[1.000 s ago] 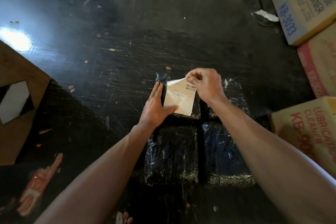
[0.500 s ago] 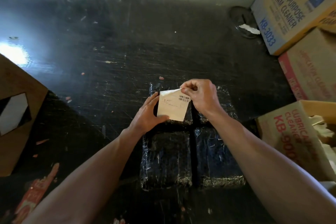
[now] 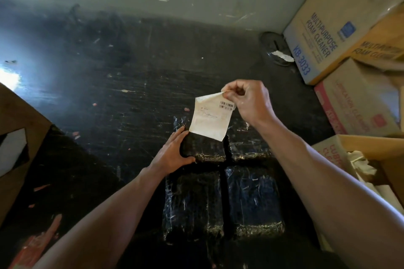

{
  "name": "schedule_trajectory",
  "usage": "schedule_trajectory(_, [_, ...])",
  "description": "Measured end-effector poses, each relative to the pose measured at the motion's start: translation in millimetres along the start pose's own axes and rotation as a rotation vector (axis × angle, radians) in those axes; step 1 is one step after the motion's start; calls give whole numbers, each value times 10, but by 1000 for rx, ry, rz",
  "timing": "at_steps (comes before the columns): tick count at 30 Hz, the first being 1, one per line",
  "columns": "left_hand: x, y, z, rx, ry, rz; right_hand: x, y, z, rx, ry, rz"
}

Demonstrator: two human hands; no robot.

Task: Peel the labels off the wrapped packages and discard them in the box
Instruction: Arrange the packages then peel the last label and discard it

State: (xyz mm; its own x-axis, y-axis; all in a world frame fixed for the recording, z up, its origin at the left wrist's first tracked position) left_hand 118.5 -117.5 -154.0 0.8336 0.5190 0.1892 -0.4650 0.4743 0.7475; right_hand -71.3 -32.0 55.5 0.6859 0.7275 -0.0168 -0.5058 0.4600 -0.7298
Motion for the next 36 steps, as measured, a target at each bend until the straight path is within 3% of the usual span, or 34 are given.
schedule_trajectory(10, [4, 227, 113, -173, -54, 65, 196, 405, 413, 71, 41, -111])
schedule_trajectory(16, [168, 587, 22, -165, 97, 101, 457, 919, 987, 59, 97, -187])
schedule_trajectory(21, [141, 1251, -342, -19, 141, 26, 746, 1507, 1681, 107, 225, -258])
schedule_trajectory(28, [114, 2599, -1169, 136, 58, -135, 1364, 2237, 2782, 9, 457, -415])
schedule_trajectory(36, [247, 3670, -2148, 94, -168, -316, 1879, 2960, 3087, -24, 424, -569])
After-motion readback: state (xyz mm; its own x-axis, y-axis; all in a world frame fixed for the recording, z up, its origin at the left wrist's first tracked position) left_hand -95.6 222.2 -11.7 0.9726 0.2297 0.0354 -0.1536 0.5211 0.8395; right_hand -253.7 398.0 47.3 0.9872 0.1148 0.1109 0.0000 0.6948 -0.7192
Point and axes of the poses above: each hand's wrist, its own x-axis away from the middle knuckle, its own z-axis out of the back of the hand, y = z × x, the point moved 3 cm from there along -x, towards the middle knuckle, and after that the axes turned 7 degrees about -z, right-handed, at the moved point
